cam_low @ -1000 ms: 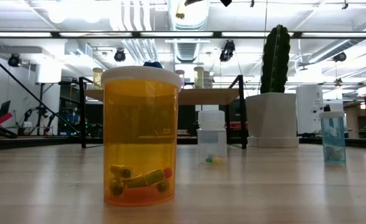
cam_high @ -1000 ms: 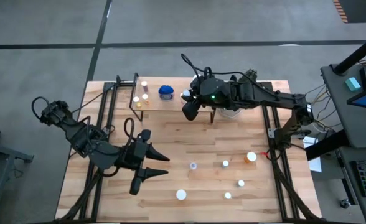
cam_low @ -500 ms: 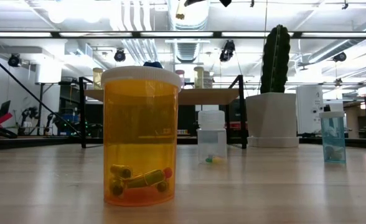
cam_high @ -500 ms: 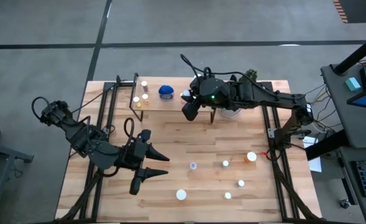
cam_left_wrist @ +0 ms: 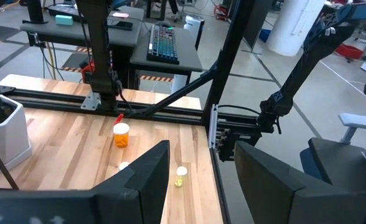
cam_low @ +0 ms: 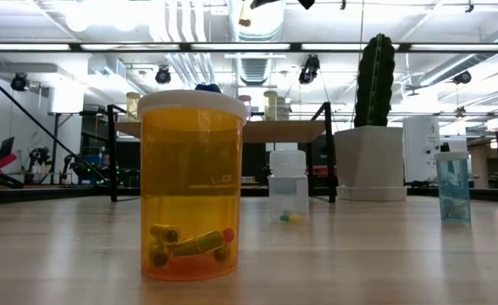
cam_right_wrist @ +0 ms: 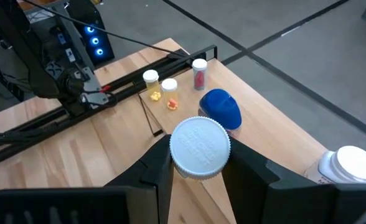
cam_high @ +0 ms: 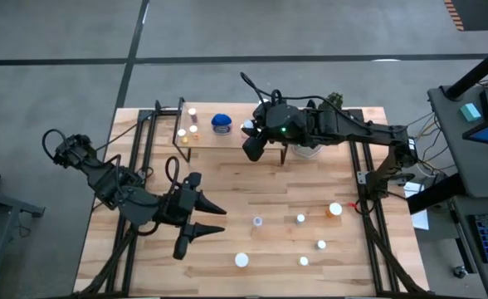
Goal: Pick and place medicine bottles onto shelf by color
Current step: Put the yellow pill bottle on the shelf
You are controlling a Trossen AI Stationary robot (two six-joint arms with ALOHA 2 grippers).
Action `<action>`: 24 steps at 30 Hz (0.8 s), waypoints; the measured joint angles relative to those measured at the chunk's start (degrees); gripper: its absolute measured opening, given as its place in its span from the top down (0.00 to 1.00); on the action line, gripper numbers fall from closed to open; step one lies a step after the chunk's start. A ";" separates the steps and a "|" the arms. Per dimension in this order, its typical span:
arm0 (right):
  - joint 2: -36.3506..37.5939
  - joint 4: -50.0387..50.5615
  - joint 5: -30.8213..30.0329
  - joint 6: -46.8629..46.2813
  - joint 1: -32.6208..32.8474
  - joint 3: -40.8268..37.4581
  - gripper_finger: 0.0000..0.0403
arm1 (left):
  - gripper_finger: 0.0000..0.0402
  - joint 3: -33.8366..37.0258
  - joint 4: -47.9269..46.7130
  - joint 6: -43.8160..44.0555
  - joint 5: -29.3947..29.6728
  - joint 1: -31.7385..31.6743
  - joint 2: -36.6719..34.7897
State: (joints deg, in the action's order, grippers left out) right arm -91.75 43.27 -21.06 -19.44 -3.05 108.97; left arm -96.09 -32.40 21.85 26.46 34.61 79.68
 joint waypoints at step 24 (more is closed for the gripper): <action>-8.78 -4.02 1.55 0.72 -0.36 0.20 0.73 | 0.59 -0.09 -4.36 -2.71 4.09 0.11 -5.79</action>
State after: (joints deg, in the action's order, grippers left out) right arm -100.53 39.24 -19.51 -18.73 -3.41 109.16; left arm -96.18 -36.77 19.14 30.55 34.72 73.89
